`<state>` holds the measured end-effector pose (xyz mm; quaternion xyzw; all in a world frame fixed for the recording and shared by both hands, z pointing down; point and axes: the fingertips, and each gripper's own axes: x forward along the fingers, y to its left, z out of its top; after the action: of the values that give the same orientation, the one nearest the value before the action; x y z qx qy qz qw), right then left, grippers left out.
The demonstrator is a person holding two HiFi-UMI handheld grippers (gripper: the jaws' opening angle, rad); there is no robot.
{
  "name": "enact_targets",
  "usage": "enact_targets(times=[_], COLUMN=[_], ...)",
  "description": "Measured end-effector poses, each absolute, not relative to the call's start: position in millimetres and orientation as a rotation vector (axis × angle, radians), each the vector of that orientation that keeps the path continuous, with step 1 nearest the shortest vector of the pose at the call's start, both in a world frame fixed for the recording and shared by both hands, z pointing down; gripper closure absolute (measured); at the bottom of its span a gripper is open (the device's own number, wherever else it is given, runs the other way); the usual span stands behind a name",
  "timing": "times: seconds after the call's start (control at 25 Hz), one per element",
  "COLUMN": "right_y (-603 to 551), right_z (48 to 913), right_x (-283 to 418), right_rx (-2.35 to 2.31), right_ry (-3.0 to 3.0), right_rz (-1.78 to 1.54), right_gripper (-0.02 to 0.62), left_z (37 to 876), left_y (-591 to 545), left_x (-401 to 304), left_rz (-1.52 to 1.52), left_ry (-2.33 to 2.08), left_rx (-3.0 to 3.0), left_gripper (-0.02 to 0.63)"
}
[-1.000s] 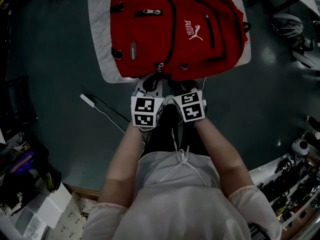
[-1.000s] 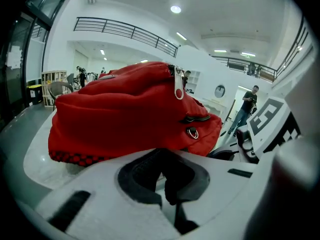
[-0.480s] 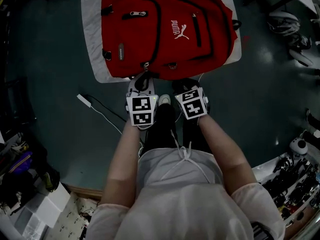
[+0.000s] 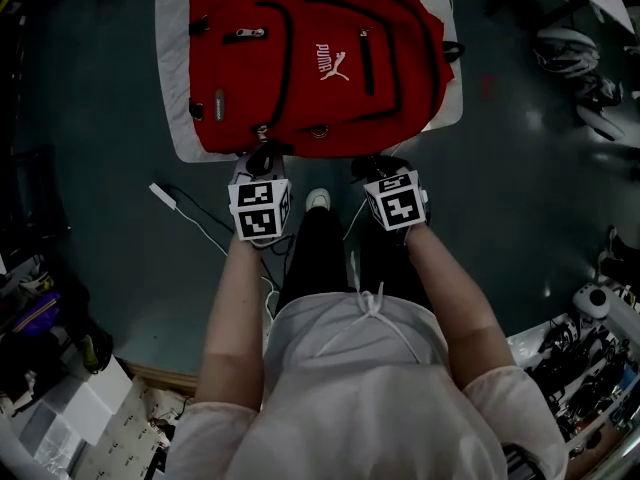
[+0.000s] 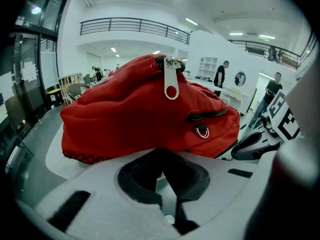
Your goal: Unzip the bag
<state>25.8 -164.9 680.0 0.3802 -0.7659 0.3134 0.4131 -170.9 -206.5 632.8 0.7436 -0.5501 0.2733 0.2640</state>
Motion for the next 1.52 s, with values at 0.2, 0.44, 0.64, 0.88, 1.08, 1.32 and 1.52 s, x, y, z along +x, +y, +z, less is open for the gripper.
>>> enact_targets(times=[0.2, 0.44, 0.64, 0.88, 1.08, 1.32, 1.52], right_y=[-169.0, -183.3, -197.0, -213.9, -226.1, -226.5, -222.9], right_z=[676.2, 675.3, 672.1, 667.1, 666.6, 666.6, 665.0], right_x=[57.2, 97.4, 125.7, 147.0, 159.2, 159.3, 149.0], right_rx=[0.942, 0.932, 0.913, 0.894, 0.921, 0.961, 0.967], right_ry=[-1.916, -1.889, -1.881, -1.87, -1.845, -1.825, -1.818], right_rz=[0.781, 0.768, 0.73, 0.682, 0.73, 0.792, 0.77], right_gripper=[0.557, 0.557, 0.557, 0.557, 0.555, 0.555, 0.549], left_z=[634.1, 634.1, 634.0, 634.1, 635.1, 637.0, 635.6], left_y=[-206.5, -207.2, -207.4, -207.7, -207.7, -206.6, -206.0], left_x=[-172.6, -173.2, -172.4, -173.6, -173.6, -175.0, -172.9], left_rz=[0.746, 0.833, 0.868, 0.876, 0.861, 0.876, 0.812], left_ry=[-1.559, -1.646, -1.677, -1.704, -1.708, -1.7, -1.687], left_rx=[1.932, 1.904, 1.871, 1.838, 1.818, 1.815, 1.798], left_gripper=[0.586, 0.586, 0.586, 0.586, 0.586, 0.586, 0.586])
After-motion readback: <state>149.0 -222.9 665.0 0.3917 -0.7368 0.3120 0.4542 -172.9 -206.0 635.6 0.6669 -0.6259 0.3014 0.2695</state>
